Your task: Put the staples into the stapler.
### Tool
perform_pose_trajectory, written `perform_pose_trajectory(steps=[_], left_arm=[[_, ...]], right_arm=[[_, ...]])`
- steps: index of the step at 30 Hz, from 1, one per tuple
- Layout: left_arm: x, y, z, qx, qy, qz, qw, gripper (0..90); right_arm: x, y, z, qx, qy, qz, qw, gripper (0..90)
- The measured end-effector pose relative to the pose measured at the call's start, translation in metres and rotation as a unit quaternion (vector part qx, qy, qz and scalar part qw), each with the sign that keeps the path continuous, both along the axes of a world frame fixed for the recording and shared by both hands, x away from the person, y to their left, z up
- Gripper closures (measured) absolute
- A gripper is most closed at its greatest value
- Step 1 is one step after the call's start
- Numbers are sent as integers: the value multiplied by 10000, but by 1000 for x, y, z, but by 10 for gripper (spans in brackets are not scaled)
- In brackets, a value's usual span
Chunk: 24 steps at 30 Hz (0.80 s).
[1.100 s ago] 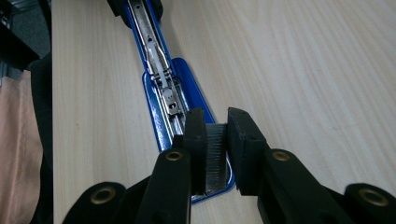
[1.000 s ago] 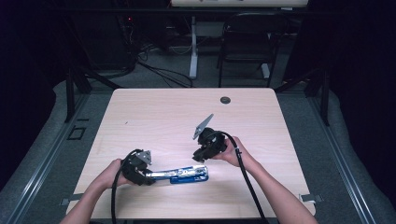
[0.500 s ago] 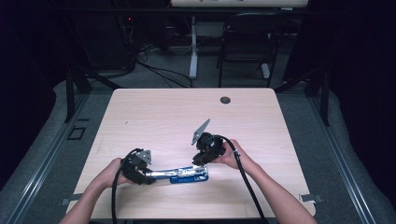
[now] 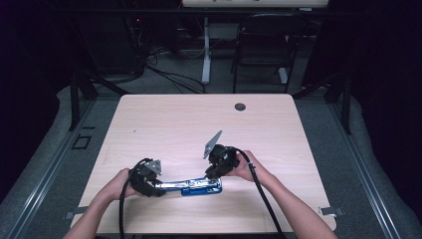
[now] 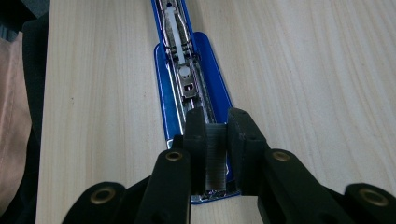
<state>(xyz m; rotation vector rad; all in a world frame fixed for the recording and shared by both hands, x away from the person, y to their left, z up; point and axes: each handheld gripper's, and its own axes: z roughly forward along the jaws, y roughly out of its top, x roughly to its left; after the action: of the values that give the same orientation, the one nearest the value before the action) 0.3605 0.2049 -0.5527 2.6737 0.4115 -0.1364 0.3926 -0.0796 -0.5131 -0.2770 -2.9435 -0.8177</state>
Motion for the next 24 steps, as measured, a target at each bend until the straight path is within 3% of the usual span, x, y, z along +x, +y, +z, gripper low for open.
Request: perform_pose_trajectory(steps=[18,24], left_arm=[[0,0,1,4,-29,11,10000,629],[0,0,1,1,-33,11,10000,629]], right_arm=[[-1,-1,-7,-147,-103,201,9996,786],[-3,-1,-4,-10,-197,244,9995,786]])
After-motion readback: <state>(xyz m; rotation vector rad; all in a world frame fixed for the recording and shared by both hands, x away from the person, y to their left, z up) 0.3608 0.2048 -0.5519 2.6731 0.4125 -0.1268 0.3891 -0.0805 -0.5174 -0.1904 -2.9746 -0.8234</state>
